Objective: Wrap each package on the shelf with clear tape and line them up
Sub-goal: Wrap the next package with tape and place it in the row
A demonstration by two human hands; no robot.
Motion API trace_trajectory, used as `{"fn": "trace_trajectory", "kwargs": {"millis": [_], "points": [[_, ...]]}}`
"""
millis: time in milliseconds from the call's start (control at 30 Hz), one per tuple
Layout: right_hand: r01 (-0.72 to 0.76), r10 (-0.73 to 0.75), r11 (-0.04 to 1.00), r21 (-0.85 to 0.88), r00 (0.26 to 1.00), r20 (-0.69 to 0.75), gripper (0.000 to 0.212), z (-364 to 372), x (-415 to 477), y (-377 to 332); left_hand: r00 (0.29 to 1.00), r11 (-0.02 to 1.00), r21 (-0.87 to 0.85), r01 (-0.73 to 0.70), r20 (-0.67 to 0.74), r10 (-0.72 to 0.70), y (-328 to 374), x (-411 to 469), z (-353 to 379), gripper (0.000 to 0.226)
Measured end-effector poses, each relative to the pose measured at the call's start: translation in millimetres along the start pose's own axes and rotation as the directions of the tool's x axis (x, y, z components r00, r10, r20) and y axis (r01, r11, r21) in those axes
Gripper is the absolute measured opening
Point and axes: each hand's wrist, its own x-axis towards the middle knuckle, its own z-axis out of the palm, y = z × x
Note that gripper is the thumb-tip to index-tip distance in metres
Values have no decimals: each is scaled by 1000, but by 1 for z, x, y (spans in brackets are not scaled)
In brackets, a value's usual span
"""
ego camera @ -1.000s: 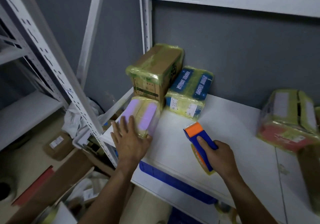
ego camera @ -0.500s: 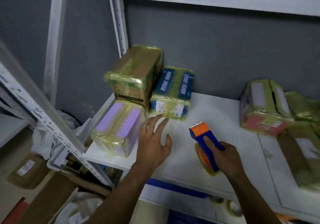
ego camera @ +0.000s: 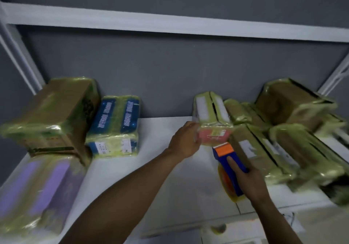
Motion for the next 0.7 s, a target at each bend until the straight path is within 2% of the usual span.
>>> {"fn": "trace_trajectory", "kwargs": {"millis": [133, 267, 333, 467, 533, 600, 700], "points": [[-20, 19, 1000, 12, 1000, 14, 43, -8, 13, 12, 995, 997, 31, 67, 69, -69, 6, 48, 27, 64], [-55, 55, 998, 3, 998, 25, 48, -11, 20, 25, 991, 991, 60, 116, 58, -120, -1, 68, 45, 57], [-85, 85, 996, 13, 996, 21, 49, -14, 25, 30, 981, 978, -80, 191, 27, -190, -4, 73, 48, 52], [-85, 84, 996, 28, 996, 23, 55, -18, 29, 32, 944, 872, -379, 310, 17, -329, 1, 65, 38, 47], [-68, 68, 997, 28, 998, 15, 60, -15, 28, 33, 956, 922, -275, 271, -35, -291, -5, 47, 32, 34], [-72, 72, 997, 27, 997, -1, 61, -13, 26, 35, 978, 975, -136, 176, -86, -188, -16, 25, 24, 37], [-82, 83, 996, 39, 996, -27, 63, -13, 24, 35, 998, 996, 92, 13, -62, -8, -40, -21, 0, 45]]}}
